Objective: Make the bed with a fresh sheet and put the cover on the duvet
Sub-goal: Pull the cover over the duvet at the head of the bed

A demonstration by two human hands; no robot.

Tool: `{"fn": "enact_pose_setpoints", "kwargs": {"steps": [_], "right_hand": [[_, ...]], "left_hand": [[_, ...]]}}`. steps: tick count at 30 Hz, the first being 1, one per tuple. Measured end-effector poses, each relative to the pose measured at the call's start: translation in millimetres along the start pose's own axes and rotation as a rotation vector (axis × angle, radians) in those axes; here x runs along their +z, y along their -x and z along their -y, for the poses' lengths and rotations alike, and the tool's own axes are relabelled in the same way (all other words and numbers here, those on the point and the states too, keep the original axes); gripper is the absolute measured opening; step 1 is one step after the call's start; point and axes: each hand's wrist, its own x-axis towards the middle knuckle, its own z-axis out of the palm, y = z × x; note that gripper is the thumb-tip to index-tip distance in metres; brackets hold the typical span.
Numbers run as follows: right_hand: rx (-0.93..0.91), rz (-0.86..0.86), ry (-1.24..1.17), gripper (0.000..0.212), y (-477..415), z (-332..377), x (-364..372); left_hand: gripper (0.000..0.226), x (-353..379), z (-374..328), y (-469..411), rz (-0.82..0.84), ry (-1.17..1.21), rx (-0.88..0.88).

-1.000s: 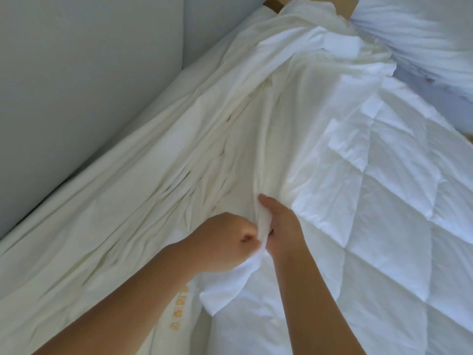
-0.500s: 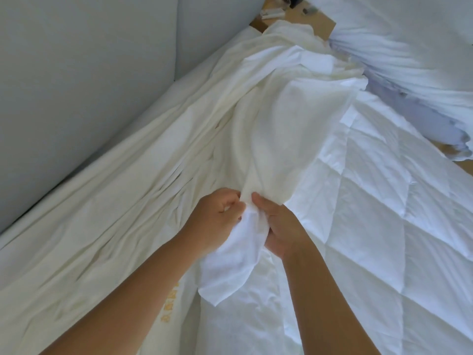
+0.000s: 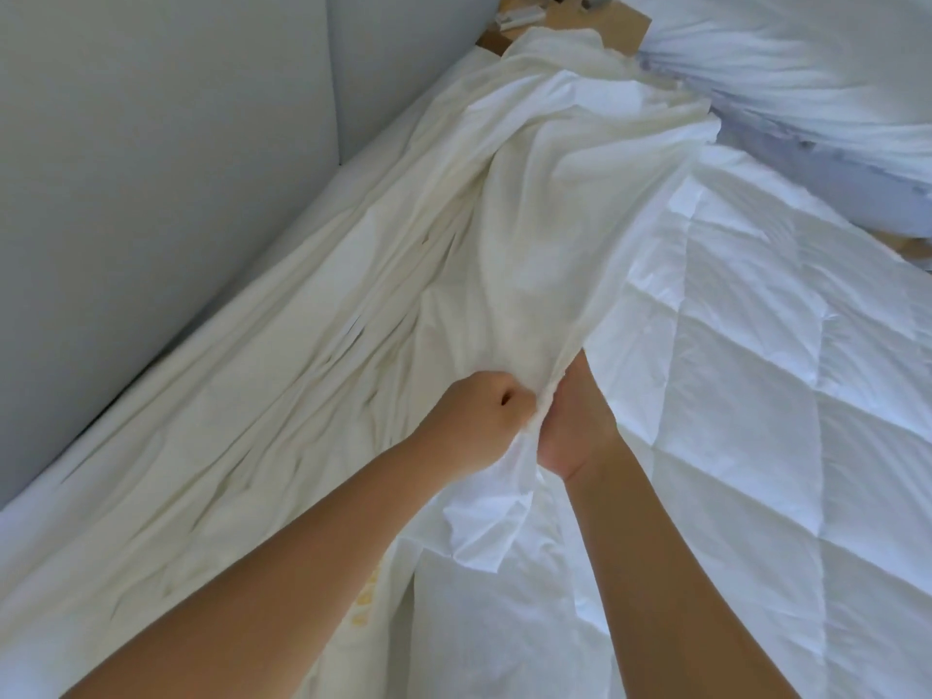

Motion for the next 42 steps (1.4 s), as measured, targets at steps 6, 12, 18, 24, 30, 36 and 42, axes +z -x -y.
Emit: {"fn": "enact_pose_setpoints", "kwargs": {"steps": [6, 12, 18, 24, 30, 36, 42], "right_hand": [[0.134, -0.077, 0.167, 0.029, -3.4, -1.2, -3.4], [0.131, -0.167, 0.115, 0.029, -2.8, -14.6, -16.6], [0.197, 0.084, 0.268, 0.036, 3.5, 0.5, -14.9], [0.173, -0.032, 0.276, 0.028, 0.6, -9.6, -18.6], [0.057, 0.038, -0.031, 0.043, -4.5, -17.9, -15.1], [0.135, 0.138, 0.160, 0.052, -0.3, -9.3, -13.0], [0.144, 0.091, 0.073, 0.023, -7.9, -5.9, -12.7]], "left_hand": [[0.037, 22.7, -3.2, 15.0, -0.127, -0.189, 0.114], [0.054, -11.2, 21.7, -15.7, -0.265, 0.037, -0.272], [0.034, 3.8, 26.2, -35.6, -0.119, 0.229, -0.301], [0.048, -13.1, 21.8, -18.3, -0.339, -0.131, -0.023], [0.045, 3.4, 6.1, 8.0, 0.034, -0.181, 0.161], [0.040, 9.5, 0.6, 15.5, -0.147, -0.281, 0.229], [0.018, -1.3, 14.8, 13.4, -0.231, -0.012, 0.144]]}}
